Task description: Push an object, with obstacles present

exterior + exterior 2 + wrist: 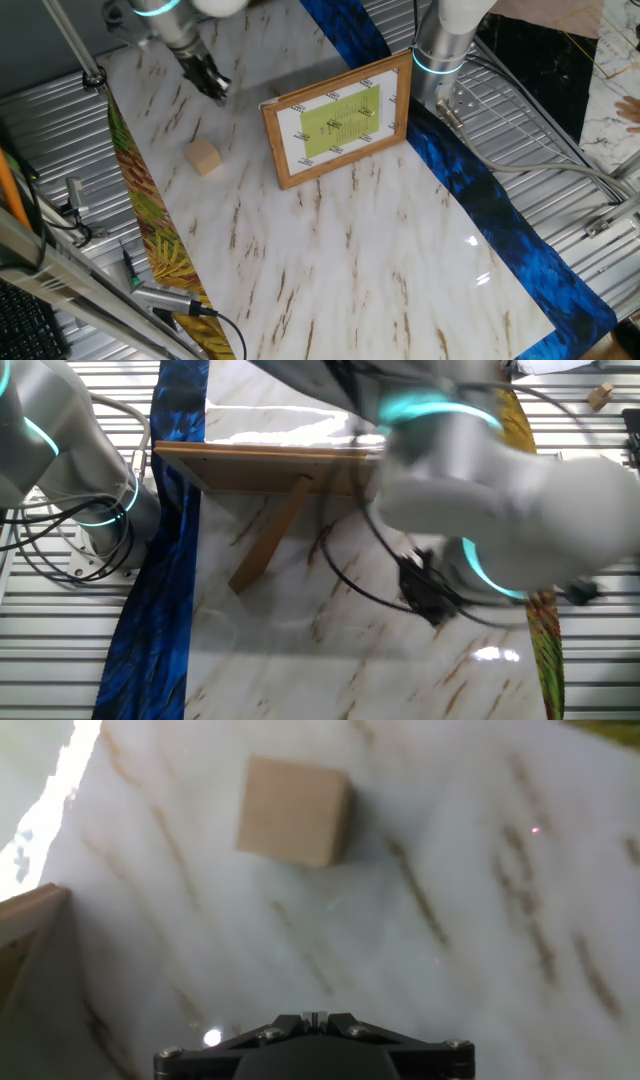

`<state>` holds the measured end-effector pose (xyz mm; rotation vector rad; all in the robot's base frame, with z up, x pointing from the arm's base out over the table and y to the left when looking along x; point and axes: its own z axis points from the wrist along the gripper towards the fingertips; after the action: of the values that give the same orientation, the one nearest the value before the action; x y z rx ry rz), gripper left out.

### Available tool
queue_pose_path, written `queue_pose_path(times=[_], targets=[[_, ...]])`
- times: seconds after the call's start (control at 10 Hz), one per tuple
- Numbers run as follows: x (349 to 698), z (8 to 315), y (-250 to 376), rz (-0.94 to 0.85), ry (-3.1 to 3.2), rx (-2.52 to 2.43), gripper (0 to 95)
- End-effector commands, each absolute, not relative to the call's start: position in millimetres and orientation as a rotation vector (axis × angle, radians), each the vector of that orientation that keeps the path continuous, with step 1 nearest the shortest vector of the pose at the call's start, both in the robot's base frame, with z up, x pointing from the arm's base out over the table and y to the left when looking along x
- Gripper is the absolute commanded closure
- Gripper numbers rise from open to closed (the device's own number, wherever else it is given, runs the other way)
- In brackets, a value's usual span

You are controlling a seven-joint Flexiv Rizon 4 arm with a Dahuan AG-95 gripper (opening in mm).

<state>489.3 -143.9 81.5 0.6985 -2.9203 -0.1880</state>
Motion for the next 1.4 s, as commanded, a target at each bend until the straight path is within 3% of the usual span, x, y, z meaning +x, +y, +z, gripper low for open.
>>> queue_pose_path(times=[0.1,1.4], targets=[[489.2,80.3,-140.0,-0.197,-2.912,0.704,95.0],[488.2,80.6,-153.2,-0.211,-2.928,0.668,95.0]])
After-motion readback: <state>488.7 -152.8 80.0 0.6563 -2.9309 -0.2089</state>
